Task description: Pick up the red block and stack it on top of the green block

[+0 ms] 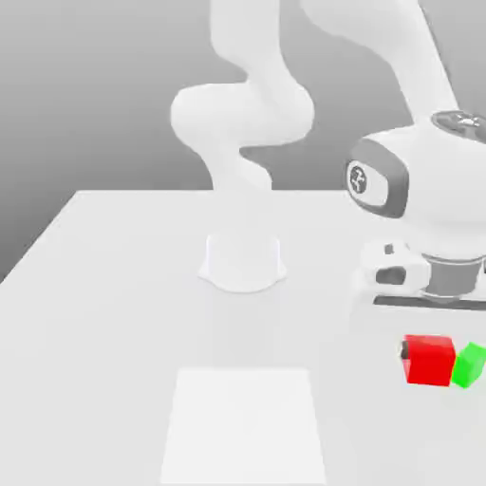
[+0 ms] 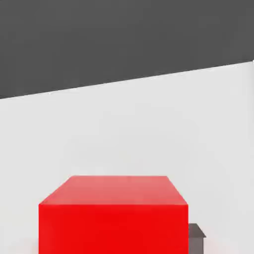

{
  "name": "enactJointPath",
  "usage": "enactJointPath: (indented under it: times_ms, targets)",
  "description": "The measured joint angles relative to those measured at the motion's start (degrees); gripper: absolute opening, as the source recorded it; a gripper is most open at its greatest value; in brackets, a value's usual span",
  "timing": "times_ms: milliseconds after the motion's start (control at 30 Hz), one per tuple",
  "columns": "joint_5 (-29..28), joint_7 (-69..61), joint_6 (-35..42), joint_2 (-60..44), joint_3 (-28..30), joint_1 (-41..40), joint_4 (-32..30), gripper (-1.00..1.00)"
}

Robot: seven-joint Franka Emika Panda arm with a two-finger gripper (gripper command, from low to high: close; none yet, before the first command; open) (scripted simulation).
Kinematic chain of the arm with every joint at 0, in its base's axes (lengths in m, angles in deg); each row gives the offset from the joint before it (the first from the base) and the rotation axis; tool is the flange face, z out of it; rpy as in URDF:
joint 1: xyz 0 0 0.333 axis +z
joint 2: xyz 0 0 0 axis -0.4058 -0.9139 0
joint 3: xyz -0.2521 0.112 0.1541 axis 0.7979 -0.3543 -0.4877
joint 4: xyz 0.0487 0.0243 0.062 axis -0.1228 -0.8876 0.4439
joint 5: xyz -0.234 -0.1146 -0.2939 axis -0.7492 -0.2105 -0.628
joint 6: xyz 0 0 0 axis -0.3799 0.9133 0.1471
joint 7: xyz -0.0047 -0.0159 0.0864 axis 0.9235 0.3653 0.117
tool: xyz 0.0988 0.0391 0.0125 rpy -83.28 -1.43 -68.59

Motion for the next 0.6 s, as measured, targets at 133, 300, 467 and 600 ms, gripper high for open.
enactJointPath:
  times_ms: [133,300,467,600]
  targets:
    - [-0.6,3.65,0.58,1.65,-3.76,6.11,-1.18,-1.0]
    - [-4.32,8.01,-1.99,-0.81,-3.84,8.69,-1.39,-1.0]
    - [-11.73,13.45,-7.12,-7.33,-0.14,11.12,-0.97,-1.0]
    - [-13.18,14.49,-8.09,-8.58,0.89,11.91,-0.91,1.0]
